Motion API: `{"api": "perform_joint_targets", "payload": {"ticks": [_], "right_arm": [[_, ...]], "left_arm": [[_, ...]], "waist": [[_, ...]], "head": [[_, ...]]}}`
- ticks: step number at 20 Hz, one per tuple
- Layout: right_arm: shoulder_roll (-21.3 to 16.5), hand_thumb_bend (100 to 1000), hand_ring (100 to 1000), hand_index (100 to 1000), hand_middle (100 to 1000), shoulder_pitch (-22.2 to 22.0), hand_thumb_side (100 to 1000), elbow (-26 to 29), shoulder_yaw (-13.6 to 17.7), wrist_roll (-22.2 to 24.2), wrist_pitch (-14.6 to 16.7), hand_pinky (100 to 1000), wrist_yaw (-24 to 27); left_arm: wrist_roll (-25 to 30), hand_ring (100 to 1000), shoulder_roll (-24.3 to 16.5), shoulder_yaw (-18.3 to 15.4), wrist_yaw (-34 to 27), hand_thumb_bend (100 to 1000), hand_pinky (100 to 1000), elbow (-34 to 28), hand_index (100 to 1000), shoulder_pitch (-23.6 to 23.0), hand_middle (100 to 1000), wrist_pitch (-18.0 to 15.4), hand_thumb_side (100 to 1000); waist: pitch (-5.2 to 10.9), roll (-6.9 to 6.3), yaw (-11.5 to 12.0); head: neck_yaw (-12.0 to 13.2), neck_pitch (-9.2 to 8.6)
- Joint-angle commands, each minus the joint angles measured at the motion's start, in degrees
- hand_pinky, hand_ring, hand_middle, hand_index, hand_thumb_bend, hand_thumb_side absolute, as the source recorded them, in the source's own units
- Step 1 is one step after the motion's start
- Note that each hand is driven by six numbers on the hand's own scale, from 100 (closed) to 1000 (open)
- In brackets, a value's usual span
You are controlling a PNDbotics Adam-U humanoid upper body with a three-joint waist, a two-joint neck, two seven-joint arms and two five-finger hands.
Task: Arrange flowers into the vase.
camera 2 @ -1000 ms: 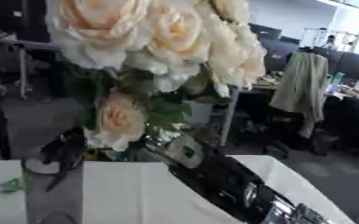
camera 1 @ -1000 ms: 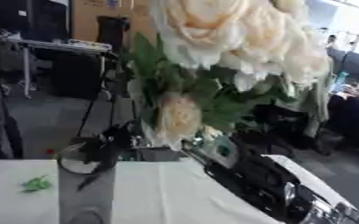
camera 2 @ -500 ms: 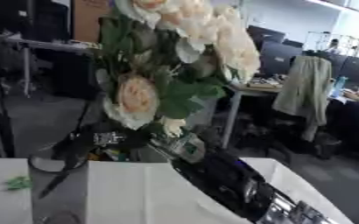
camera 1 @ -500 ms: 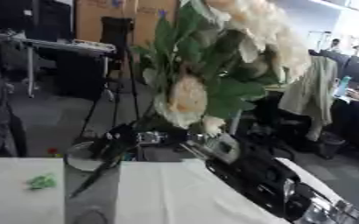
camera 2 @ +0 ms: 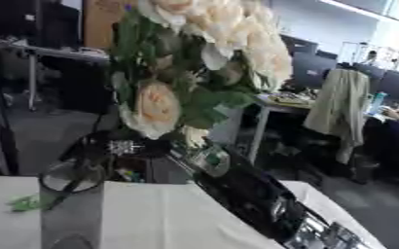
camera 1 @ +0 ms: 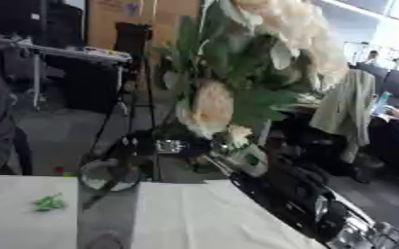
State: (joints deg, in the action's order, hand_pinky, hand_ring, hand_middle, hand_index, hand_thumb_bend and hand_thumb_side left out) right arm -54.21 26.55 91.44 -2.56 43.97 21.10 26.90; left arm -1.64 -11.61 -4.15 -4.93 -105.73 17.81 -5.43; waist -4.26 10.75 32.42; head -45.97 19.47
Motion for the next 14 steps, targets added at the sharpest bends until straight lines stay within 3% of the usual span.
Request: {"api": "perform_joint_targets", "payload": {"ticks": [1,4,14], "right_arm": [[-2.4,100,1000,864,950,0.7,874,0.4,1.0,0.0,2.1,1000,-2.1],[-2.3,100,1000,889,970,0.6,791,0.6,1.0,-0.2,3.1,1000,-4.6],[-2.2,100,1000,895,970,1.0,824,0.1,0.9,-5.6,2.8,1000,-10.5]], "left_arm": [[0.1,649,-0.8,-0.1,0.2,970,731,-0.5,711,1.0,623,0.0,852],[0.1,648,-0.7,-0.1,0.2,969,730,-0.5,711,1.1,622,0.0,853],[0.3,645,-0.7,0.0,0.3,967,730,-0.3,711,1.5,622,0.1,853]], "waist": [[0.66,-0.44,0.0],[0.69,-0.26,0.0],[0.91,0.47,0.2]], "head": [[0.0,-0.81],[0.0,-0.85],[0.1,-1.09]]}}
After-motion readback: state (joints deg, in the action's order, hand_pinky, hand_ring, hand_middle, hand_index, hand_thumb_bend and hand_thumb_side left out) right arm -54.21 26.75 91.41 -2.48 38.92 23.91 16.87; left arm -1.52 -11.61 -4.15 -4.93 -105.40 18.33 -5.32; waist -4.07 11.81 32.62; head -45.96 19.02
